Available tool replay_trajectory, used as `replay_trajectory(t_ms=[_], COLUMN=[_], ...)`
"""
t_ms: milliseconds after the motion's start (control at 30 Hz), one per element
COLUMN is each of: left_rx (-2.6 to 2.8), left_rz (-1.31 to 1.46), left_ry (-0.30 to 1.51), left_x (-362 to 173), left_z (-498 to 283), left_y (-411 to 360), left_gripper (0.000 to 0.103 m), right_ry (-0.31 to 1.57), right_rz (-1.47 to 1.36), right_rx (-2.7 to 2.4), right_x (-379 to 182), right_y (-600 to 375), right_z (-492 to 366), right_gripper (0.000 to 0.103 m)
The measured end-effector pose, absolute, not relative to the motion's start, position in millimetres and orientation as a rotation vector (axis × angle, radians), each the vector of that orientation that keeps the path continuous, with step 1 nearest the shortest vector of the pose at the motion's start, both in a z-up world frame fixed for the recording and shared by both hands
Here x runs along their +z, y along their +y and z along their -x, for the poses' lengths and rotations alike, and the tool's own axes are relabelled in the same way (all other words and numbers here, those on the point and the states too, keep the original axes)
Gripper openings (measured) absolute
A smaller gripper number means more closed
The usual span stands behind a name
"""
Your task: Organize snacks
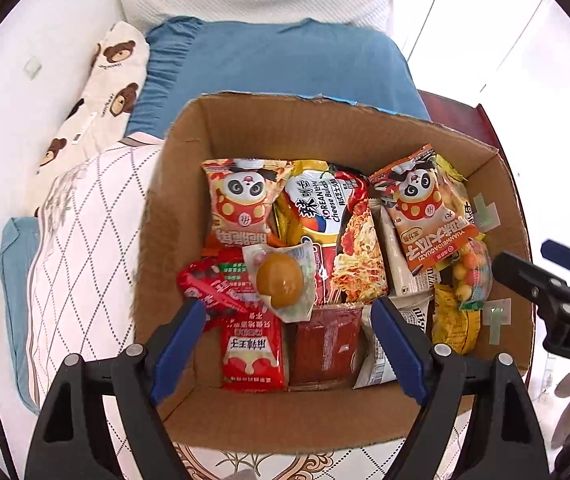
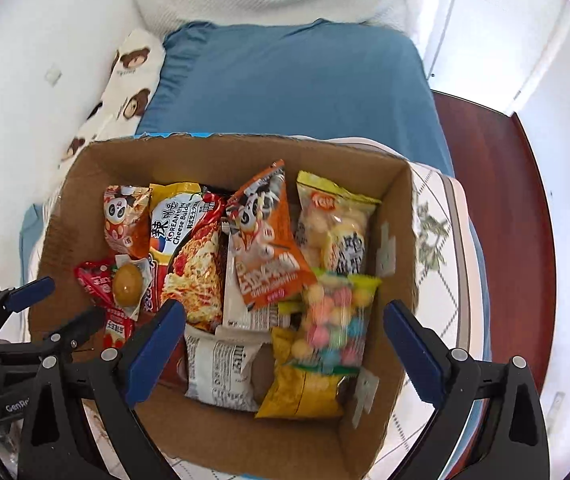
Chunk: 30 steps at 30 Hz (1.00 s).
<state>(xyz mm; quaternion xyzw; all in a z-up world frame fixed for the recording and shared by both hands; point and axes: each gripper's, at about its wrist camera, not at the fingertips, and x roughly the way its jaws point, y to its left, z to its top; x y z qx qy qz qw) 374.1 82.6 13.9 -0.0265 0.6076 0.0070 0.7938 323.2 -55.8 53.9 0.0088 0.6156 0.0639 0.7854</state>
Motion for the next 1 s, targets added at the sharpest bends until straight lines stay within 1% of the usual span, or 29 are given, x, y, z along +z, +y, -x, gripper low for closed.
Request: replay_trajectory(t_ms=[433, 733, 1000], left_rx=[0.019, 0.057, 0.020], left_rz=[0.058, -0.044, -0.031], left_ry=[1.171, 1.004, 0.920], left_x=[62.5, 116.3, 150.0], left_z=[-306.9, -233.2, -180.2], left_y=[80.1, 64.8, 56.5], left_gripper=[0.085, 0.085, 0.085], right_ry=[1.226, 1.039, 0.909], right_rz=[-0.098, -0.041, -0.020], right_rx=[0.092, 0.034, 0.033], right_x=[97.5, 155.7, 212.1], right_y=[-60.5, -57.9, -57.4], right_z=[-240.6, -163.7, -93.0], right_gripper=[0.101, 0.102, 0.102])
